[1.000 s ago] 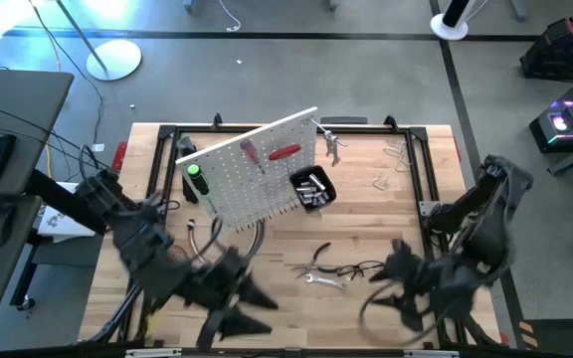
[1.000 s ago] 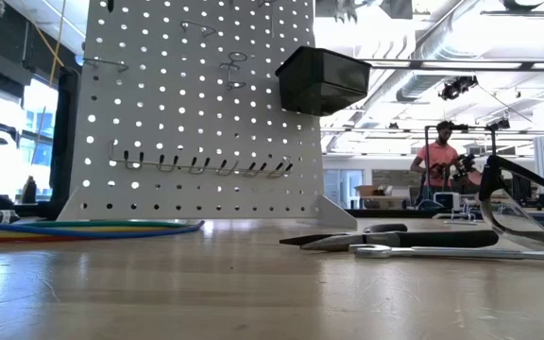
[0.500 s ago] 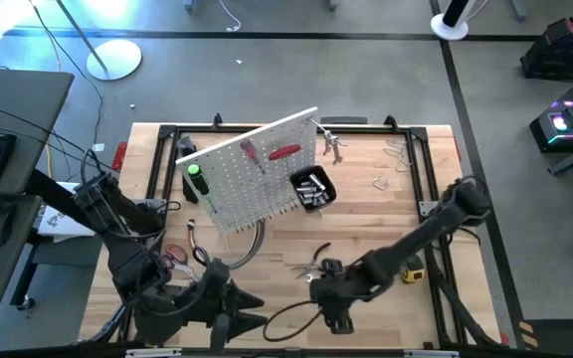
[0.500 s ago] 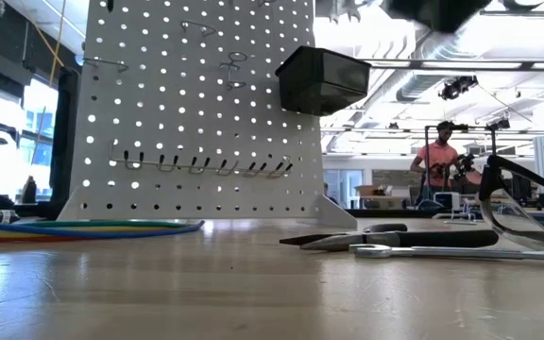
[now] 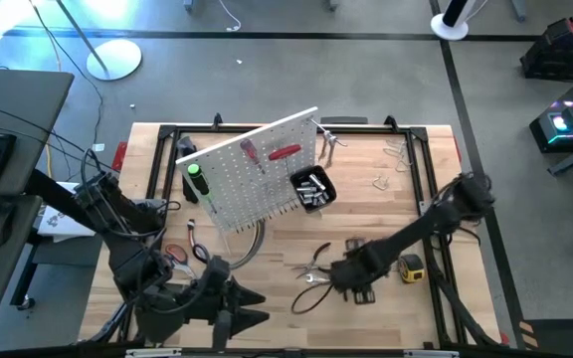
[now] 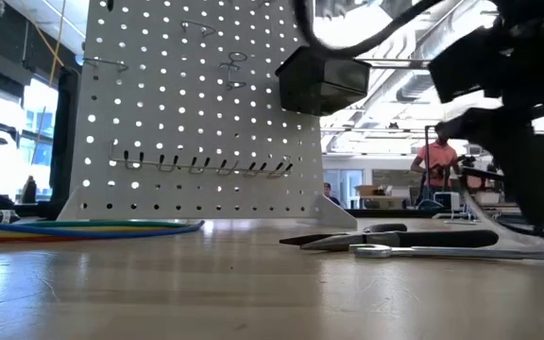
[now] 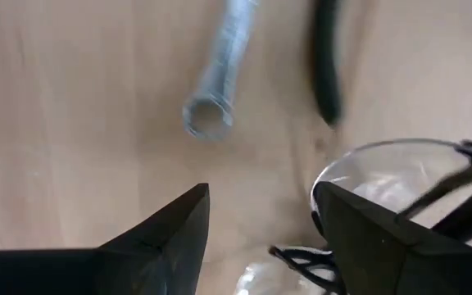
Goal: Hang tools onto peg board
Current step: Hang the wrench on the peg board
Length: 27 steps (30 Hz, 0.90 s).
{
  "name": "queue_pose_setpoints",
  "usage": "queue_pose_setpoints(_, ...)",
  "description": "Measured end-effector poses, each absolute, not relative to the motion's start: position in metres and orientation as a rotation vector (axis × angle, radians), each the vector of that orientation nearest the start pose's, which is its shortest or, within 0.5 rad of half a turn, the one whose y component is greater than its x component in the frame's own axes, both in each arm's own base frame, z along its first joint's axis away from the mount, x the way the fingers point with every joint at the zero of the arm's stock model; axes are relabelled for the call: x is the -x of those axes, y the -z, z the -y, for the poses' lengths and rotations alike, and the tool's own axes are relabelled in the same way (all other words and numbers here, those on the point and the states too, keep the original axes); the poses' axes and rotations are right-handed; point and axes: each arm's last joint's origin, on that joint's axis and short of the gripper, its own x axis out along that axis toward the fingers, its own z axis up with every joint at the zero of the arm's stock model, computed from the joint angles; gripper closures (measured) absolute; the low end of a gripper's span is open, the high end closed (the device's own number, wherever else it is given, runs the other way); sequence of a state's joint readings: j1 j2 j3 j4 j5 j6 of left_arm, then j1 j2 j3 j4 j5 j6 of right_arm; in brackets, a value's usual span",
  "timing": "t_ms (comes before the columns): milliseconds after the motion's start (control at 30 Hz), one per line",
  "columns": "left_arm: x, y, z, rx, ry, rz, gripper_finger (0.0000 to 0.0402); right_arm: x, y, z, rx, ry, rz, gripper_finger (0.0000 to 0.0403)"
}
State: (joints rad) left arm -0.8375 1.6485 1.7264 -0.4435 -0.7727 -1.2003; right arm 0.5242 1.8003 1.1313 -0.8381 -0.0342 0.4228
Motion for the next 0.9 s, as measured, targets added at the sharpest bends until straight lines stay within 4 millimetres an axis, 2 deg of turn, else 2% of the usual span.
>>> queue_pose_setpoints(133,-0.259,-0.414,0.254,0.911,-0.097,-0.252,0.0154,-0.256,-0.169,-0.144,-0.128,-0.095,-1.429,0.0181)
queue_pose_setpoints(200,-0.261,-0.414,0.252,0.893,-0.102,-0.248,0.0154,-0.253,-0.18,-0.145,-0.211,-0.12,-1.337,0.0181)
queue_pose_setpoints(267,-0.264,-0.414,0.25,0.876,-0.109,-0.244,0.0154,-0.251,-0.183,-0.15,-0.245,-0.124,-1.304,0.0181)
queue_pose_setpoints(400,-0.269,-0.414,0.244,0.854,-0.125,-0.237,0.0154,-0.253,-0.173,-0.159,-0.254,-0.084,-1.314,0.0189)
queue_pose_setpoints(533,-0.272,-0.414,0.241,0.851,-0.126,-0.239,0.0154,-0.261,-0.154,-0.16,-0.272,0.004,-1.368,0.0205)
queue_pose_setpoints(667,-0.273,-0.414,0.24,0.845,-0.125,-0.242,0.0154,-0.271,-0.156,-0.152,-0.305,0.046,-1.337,0.0217)
queue_pose_setpoints(900,-0.274,-0.414,0.239,0.838,-0.117,-0.249,0.0154,-0.272,-0.153,-0.146,-0.305,0.003,-1.364,0.0233)
